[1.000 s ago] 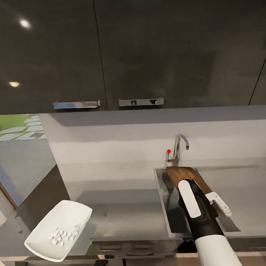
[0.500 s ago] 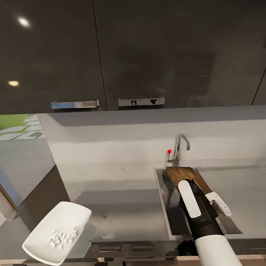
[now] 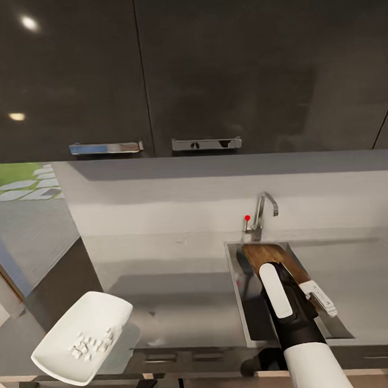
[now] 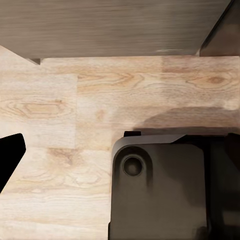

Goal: In the kitchen, take the Vidalia onion out of the sink, dice it on the chopping board with the paring knife, put the diced onion into the bowl on the countertop, then place both the paring knife and the chopping board into the sink.

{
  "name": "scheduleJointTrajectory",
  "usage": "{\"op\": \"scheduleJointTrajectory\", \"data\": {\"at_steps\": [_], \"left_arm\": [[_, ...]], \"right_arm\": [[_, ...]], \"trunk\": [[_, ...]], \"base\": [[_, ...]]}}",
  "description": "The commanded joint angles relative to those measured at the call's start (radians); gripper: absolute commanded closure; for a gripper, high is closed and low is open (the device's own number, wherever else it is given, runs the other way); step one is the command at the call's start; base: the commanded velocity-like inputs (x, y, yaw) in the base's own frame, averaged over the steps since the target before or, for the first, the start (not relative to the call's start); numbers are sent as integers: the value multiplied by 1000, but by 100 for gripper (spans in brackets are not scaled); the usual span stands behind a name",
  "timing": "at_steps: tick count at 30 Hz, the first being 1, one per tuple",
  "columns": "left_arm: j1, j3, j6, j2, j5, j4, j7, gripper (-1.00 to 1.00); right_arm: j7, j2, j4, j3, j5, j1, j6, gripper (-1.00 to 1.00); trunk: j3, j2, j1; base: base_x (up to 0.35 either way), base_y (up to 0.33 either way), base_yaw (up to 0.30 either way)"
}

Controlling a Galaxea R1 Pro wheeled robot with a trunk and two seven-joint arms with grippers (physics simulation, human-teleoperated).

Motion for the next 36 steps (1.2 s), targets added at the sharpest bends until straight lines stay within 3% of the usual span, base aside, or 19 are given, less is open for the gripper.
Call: {"op": "scheduleJointTrajectory", "data": {"at_steps": [1, 28, 36], "left_arm": [[-1, -7, -4, 2, 11, -1, 7, -100], [-1, -7, -4, 2, 11, -3, 7, -100], [-1, -7, -4, 2, 11, -3, 7, -100]], "right_arm": [[-4, 1, 0, -2, -3, -1, 9, 100], [-4, 1, 2, 0, 1, -1, 5, 100], [-4, 1, 16, 1, 7, -1, -47, 100]], "trunk": [[-4, -2, 1], [-45, -2, 1], [-58, -2, 1]], "base": [[0, 0, 0], [30, -14, 0], [8, -4, 0]]}}
